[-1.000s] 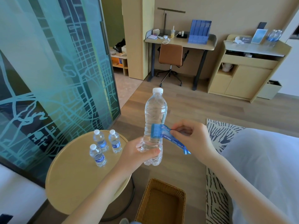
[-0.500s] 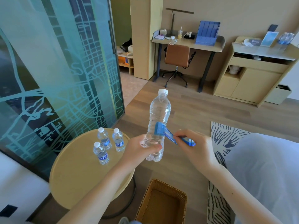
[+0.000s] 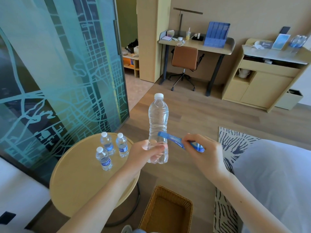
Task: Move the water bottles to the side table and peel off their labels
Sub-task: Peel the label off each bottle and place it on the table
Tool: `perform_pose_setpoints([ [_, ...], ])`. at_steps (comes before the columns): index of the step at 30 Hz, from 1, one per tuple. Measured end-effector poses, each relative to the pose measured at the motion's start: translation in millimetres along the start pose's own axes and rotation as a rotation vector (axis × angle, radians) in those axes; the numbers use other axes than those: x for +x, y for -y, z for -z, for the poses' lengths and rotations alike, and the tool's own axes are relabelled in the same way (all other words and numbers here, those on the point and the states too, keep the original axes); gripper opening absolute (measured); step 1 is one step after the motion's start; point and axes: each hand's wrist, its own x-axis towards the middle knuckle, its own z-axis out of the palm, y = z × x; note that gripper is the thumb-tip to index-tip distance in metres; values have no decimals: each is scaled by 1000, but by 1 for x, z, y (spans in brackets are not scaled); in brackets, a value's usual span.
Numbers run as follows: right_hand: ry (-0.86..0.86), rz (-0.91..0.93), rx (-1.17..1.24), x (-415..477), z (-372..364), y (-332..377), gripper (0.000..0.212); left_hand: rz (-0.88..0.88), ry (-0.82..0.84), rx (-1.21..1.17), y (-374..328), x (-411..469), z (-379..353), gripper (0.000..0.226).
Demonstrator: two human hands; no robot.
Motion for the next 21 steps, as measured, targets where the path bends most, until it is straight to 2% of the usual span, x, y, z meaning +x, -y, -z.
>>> perform_pose_setpoints([
  [5, -41, -347, 226, 8, -2, 2, 23, -25, 97, -30, 7, -2, 10, 26],
  [8, -80, -505, 378, 13, -6, 3, 22, -59, 79, -61, 10, -8, 16, 40],
  [11, -71, -638, 435, 18, -17, 3, 16, -94, 74, -53, 16, -11, 28, 45],
  [16, 52, -773, 455, 21, -45, 0, 7, -88, -28, -8, 26, -19, 55, 41],
  [21, 190, -823, 487, 23, -81, 6, 2, -78, -149, 39, 38, -29, 81, 38],
])
